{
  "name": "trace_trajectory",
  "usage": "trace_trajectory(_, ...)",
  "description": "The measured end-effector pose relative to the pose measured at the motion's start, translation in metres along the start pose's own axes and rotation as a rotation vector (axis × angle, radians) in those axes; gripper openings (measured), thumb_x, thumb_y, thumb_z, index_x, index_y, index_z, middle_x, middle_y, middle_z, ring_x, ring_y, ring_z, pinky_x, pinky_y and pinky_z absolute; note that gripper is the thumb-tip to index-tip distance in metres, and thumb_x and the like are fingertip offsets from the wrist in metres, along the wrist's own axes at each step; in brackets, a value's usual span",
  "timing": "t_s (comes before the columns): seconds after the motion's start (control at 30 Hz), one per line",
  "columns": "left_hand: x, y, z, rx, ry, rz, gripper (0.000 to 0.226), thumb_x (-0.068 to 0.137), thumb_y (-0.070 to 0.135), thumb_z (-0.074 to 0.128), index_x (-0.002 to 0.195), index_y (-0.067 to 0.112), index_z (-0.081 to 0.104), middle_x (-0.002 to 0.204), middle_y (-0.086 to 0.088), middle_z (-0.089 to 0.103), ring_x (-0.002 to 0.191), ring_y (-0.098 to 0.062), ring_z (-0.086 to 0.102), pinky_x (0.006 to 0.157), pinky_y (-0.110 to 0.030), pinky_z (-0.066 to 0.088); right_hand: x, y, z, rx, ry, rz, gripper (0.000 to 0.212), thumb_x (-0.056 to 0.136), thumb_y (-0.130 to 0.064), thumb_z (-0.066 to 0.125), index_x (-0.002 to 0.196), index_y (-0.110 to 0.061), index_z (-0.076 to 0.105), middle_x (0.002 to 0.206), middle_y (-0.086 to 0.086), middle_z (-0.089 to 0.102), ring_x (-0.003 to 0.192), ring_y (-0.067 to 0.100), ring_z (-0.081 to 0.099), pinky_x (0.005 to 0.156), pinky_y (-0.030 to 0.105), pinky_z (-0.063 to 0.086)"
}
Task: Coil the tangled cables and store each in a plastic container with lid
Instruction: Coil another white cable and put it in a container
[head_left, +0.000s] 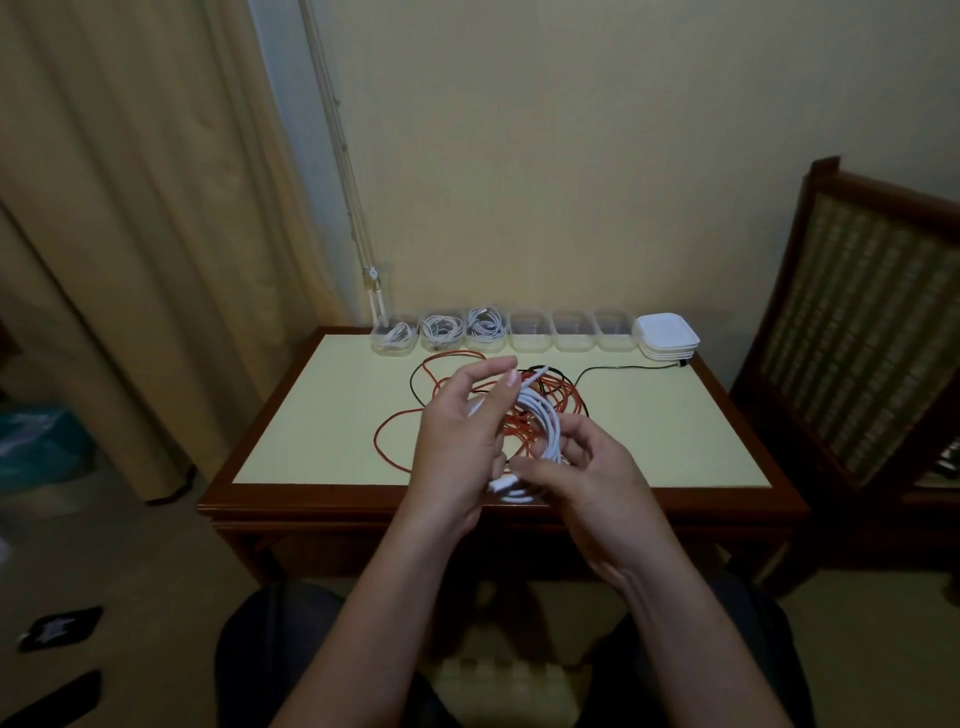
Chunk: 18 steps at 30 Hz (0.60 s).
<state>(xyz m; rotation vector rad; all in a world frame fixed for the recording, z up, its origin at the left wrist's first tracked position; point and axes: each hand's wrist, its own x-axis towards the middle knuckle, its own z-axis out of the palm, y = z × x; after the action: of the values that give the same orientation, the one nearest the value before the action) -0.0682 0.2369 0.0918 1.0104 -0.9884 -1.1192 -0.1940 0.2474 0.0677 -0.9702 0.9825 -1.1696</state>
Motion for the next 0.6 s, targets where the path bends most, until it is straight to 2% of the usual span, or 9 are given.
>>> trace_trajectory(0.07, 0.000, -0.003, -0.001, 0.058, 0.001, 0.029, 0.017, 0.099, 0.022, 0.062, 0.115, 0.019, 0.067, 0.047, 0.008, 0.044, 0.037, -0.010, 0.023, 0.038, -0.020, 0.019, 0.000, -0.001, -0.001, -0.138, 0.042, -0.023, 0.038, 0.075, 0.006, 0.075, 0.105, -0.016, 0.070, 0.091, 0.003, 0.073, 0.081, 0.016, 0.070, 0.074, 0.030, 0.057)
trace_trajectory(0.13, 0.000, -0.004, -0.001, 0.110, 0.000, 0.058, 0.018, 0.099, 0.023, 0.062, 0.115, 0.019, 0.068, 0.049, 0.010, 0.049, 0.036, -0.007, 0.030, 0.037, -0.018, 0.026, 0.001, -0.001, -0.002, -0.248, 0.067, -0.046, 0.035, 0.077, 0.004, 0.073, 0.103, -0.019, 0.070, 0.092, 0.001, 0.075, 0.082, 0.014, 0.073, 0.072, 0.028, 0.057)
trace_trajectory(0.23, 0.000, -0.003, -0.002, 0.173, -0.001, 0.100, 0.018, 0.098, 0.025, 0.064, 0.115, 0.023, 0.068, 0.053, 0.011, 0.055, 0.039, -0.002, 0.041, 0.041, -0.017, 0.035, 0.004, 0.004, -0.004, -0.277, 0.082, -0.062, 0.025, 0.086, 0.008, 0.066, 0.104, -0.010, 0.067, 0.088, 0.009, 0.076, 0.077, 0.023, 0.076, 0.068, 0.036, 0.062)
trace_trajectory(0.33, 0.003, 0.001, -0.007, 0.145, 0.006, 0.095, 0.017, 0.098, 0.027, 0.064, 0.114, 0.025, 0.069, 0.055, 0.001, 0.056, 0.045, -0.011, 0.048, 0.044, -0.024, 0.043, 0.006, 0.006, -0.010, -0.345, 0.029, -0.095, 0.019, 0.096, 0.002, 0.061, 0.109, -0.008, 0.070, 0.087, 0.007, 0.079, 0.077, 0.021, 0.077, 0.068, 0.027, 0.062)
trace_trajectory(0.4, 0.008, 0.007, -0.011, 0.046, 0.015, 0.062, 0.018, 0.099, 0.024, 0.062, 0.115, 0.021, 0.068, 0.053, 0.003, 0.040, 0.042, -0.009, 0.033, 0.039, -0.019, 0.027, 0.005, 0.004, -0.016, -0.279, -0.046, -0.116, 0.020, 0.099, -0.001, 0.058, 0.113, -0.008, 0.070, 0.091, 0.009, 0.079, 0.081, 0.023, 0.077, 0.071, 0.025, 0.061)
trace_trajectory(0.47, 0.012, 0.013, -0.017, -0.093, 0.002, 0.002, 0.021, 0.099, 0.021, 0.059, 0.118, 0.015, 0.067, 0.056, 0.006, 0.029, 0.043, -0.006, 0.021, 0.037, -0.018, 0.017, 0.007, 0.001, -0.026, -0.230, -0.039, -0.145, 0.018, 0.100, -0.004, 0.056, 0.112, -0.006, 0.070, 0.093, 0.010, 0.079, 0.082, 0.025, 0.077, 0.074, 0.028, 0.062)
trace_trajectory(0.6, 0.017, 0.022, -0.030, -0.277, -0.047, -0.080, 0.029, 0.099, 0.022, 0.057, 0.124, 0.009, 0.064, 0.058, 0.007, 0.022, 0.041, -0.002, 0.018, 0.034, -0.015, 0.014, 0.020, 0.007, -0.054, -0.380, 0.174, -0.245, 0.017, 0.101, -0.009, 0.058, 0.106, -0.005, 0.073, 0.090, 0.007, 0.079, 0.080, 0.021, 0.077, 0.077, 0.030, 0.063)
